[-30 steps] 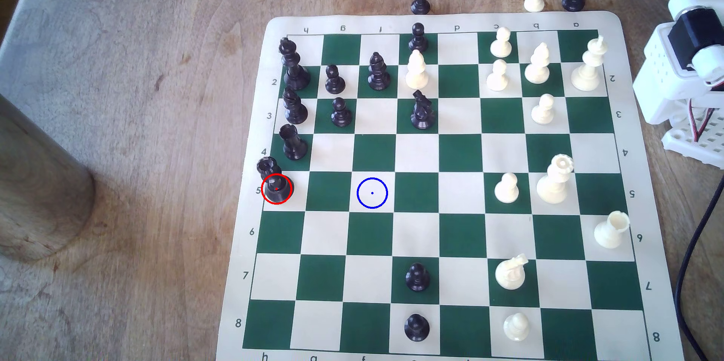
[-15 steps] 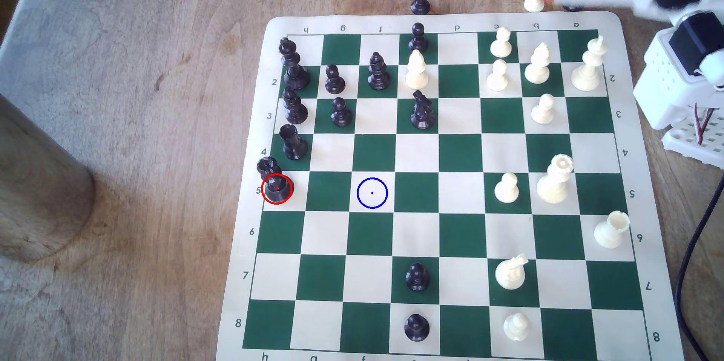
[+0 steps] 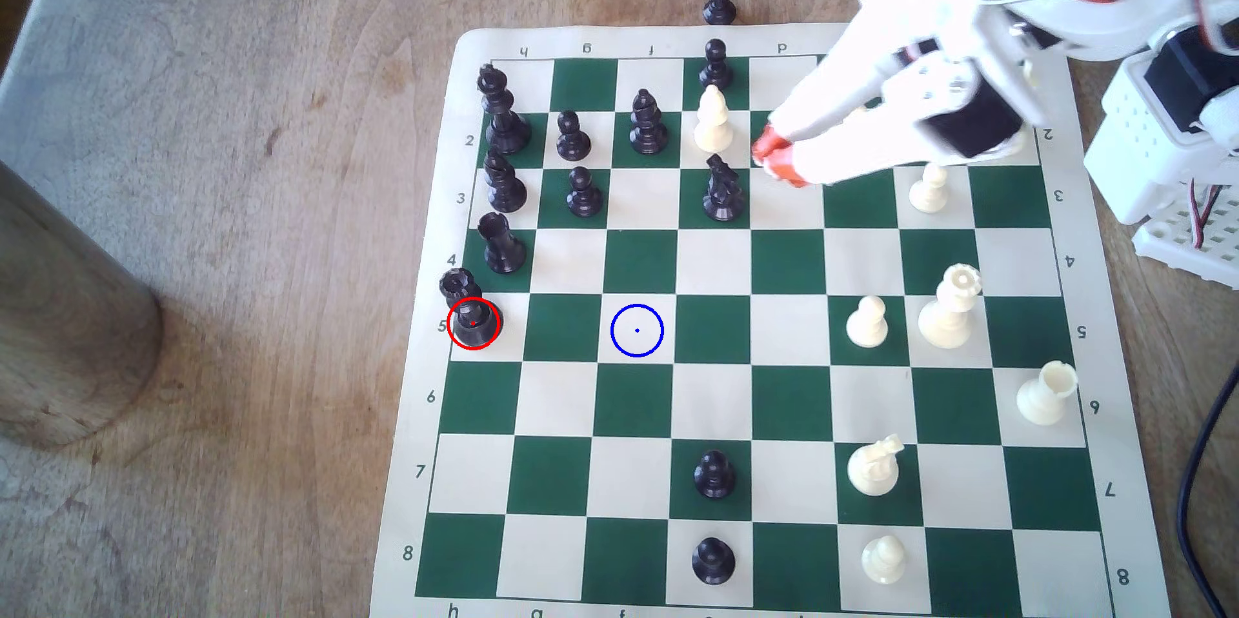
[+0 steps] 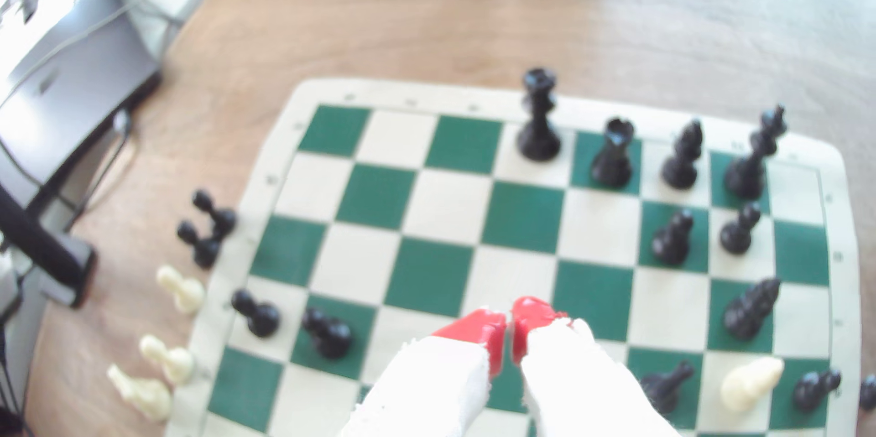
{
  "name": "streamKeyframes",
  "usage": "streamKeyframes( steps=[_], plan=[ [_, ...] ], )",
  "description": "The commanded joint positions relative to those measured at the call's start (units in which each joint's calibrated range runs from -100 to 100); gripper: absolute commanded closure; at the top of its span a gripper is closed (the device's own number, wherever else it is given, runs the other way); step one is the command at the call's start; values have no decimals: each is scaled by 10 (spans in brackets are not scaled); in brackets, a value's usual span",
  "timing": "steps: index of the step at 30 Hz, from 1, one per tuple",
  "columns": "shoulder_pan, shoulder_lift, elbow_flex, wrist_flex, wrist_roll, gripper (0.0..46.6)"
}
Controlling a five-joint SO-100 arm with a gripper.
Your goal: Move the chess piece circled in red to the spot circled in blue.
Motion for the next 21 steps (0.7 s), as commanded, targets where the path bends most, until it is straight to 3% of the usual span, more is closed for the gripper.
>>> streamKeyframes(
  steps=[1, 5, 10, 21],
  plan=[
    [6, 76, -95, -12, -13, 445],
    [9, 161, -162, -5, -32, 454],
    [13, 336, -350, 35, -54, 451],
    [23, 535, -568, 65, -68, 456]
  ],
)
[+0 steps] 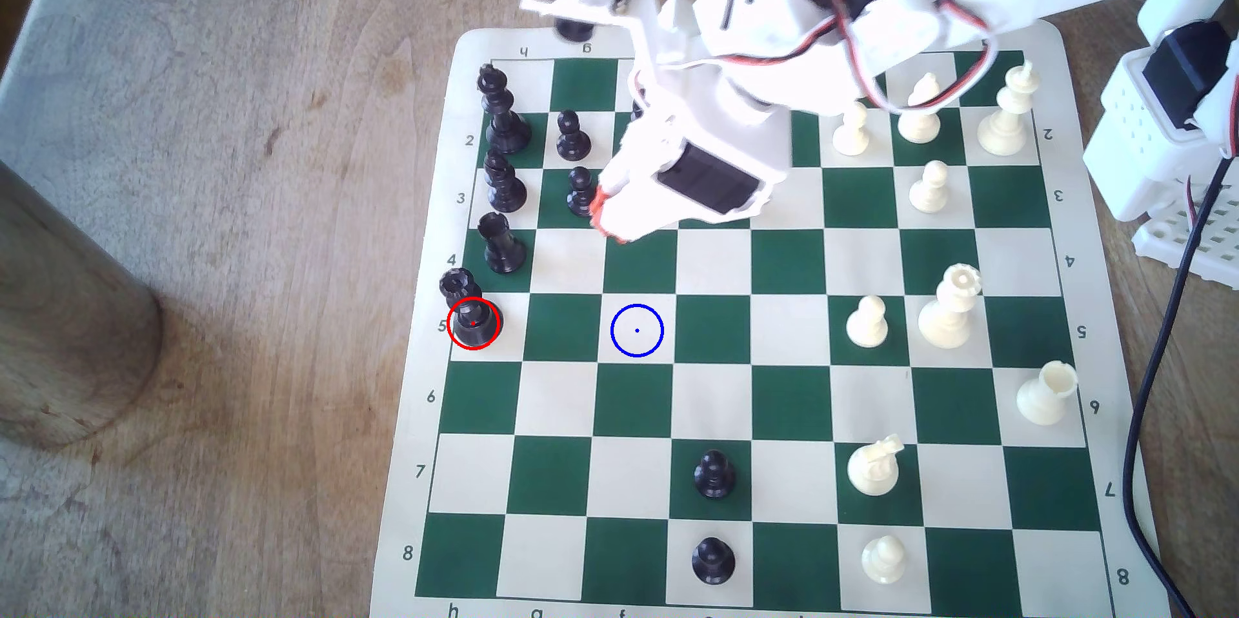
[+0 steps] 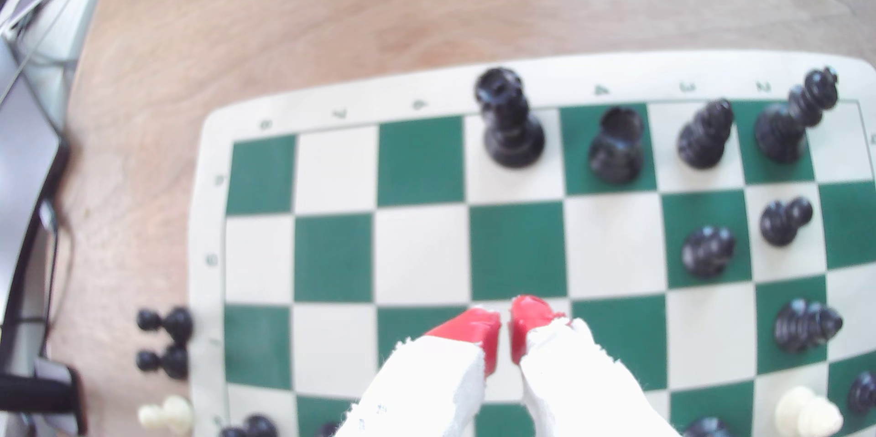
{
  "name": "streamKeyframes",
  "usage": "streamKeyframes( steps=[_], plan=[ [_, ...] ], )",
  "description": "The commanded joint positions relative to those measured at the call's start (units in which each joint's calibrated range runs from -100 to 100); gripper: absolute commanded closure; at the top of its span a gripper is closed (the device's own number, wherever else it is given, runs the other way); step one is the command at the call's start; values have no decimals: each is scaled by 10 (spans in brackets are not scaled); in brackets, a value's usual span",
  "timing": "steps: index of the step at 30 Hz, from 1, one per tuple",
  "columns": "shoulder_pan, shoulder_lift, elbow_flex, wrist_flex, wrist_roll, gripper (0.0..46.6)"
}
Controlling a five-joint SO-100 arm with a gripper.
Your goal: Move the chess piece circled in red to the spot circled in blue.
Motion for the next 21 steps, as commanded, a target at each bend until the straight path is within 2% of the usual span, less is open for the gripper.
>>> streamKeyframes(
  steps=[1, 7, 10, 14, 16, 21],
  plan=[
    [4, 41, -133, 12, -13, 456],
    [5, 106, -210, 14, -31, 443],
    [6, 125, -230, 14, -31, 433],
    [10, 160, -245, 13, -31, 390],
    [17, 181, -249, 10, -31, 345],
    [26, 215, -286, 3, -27, 342]
  ],
)
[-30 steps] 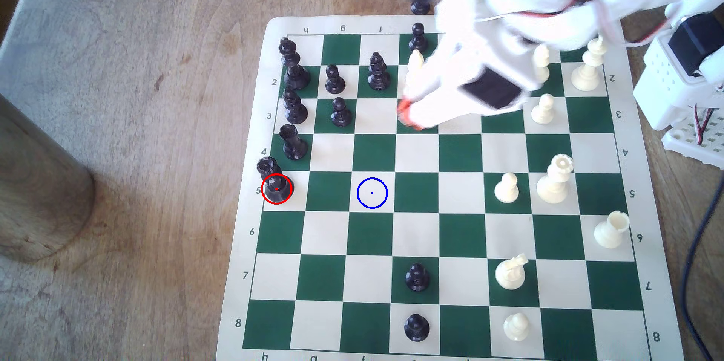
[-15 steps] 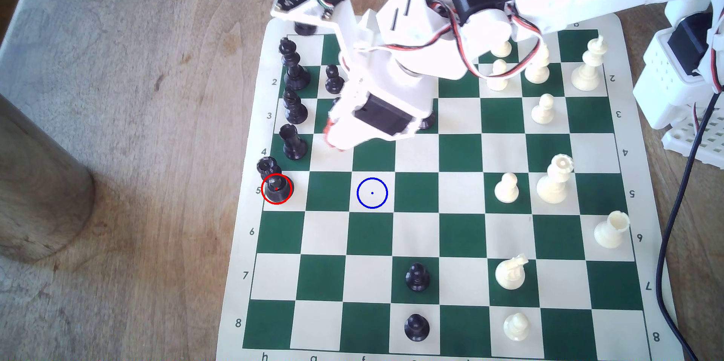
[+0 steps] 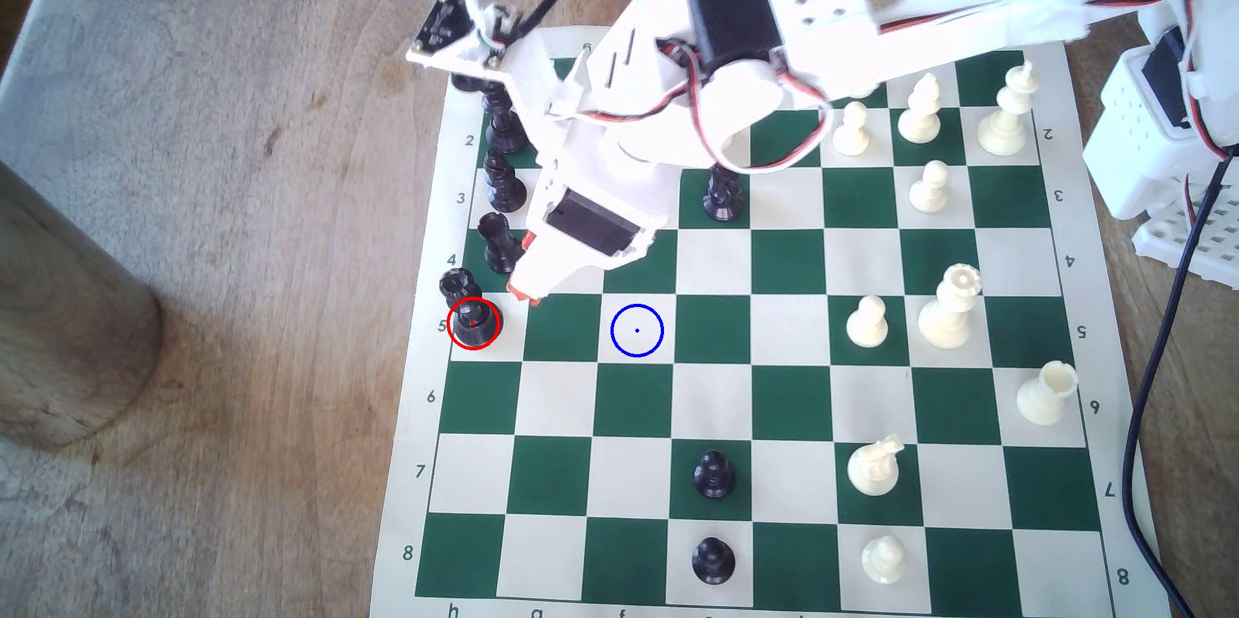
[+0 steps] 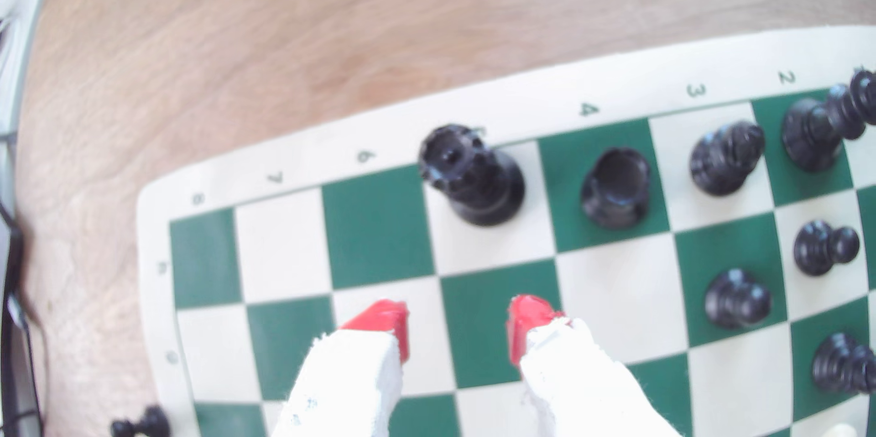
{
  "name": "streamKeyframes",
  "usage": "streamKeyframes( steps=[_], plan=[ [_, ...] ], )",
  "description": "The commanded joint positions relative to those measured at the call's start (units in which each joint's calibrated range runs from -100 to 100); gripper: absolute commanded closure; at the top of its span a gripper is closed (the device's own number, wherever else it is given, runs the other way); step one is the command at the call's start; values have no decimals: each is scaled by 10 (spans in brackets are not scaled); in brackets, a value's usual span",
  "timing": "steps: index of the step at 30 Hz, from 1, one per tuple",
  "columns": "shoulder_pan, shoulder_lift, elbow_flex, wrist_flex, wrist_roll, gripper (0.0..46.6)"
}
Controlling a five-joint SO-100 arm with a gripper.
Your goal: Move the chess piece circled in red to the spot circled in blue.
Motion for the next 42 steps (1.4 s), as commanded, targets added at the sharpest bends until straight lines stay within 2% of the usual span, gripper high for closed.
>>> streamKeyframes(
  steps=[1, 7, 28, 42],
  plan=[
    [7, 3, -96, -10, 3, 340],
    [8, 44, -174, 2, 6, 325],
    [10, 124, -200, -34, 10, 330],
    [19, 166, -200, -95, 16, 312]
  ],
)
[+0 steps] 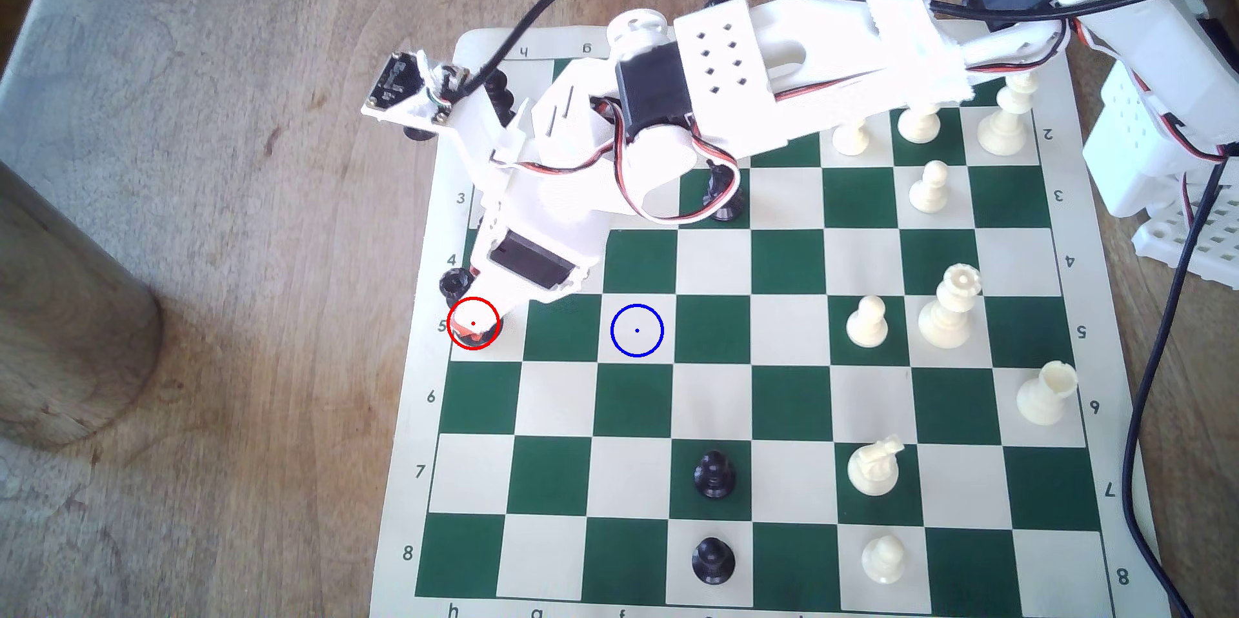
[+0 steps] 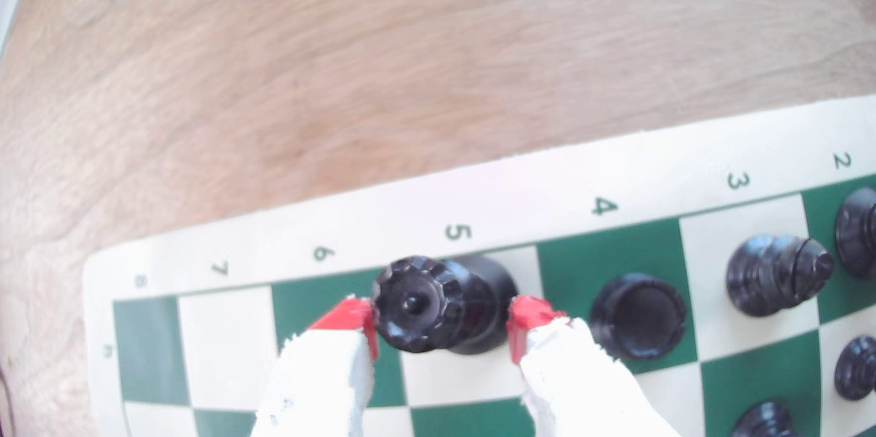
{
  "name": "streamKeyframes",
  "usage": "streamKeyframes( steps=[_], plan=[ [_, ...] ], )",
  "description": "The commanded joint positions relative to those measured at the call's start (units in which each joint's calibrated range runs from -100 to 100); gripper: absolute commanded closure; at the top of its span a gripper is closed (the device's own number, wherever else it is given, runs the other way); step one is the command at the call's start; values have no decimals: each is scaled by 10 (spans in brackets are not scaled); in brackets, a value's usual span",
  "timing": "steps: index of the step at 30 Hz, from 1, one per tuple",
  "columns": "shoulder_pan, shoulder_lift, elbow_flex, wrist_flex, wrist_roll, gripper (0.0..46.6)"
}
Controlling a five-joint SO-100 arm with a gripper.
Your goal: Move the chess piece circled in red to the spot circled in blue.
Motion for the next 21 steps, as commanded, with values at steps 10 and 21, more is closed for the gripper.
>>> streamKeyframes(
  steps=[10, 21],
  plan=[
    [13, -15, -56, -71, 0, 342],
    [7, -25, -49, -69, 1, 464]
  ],
)
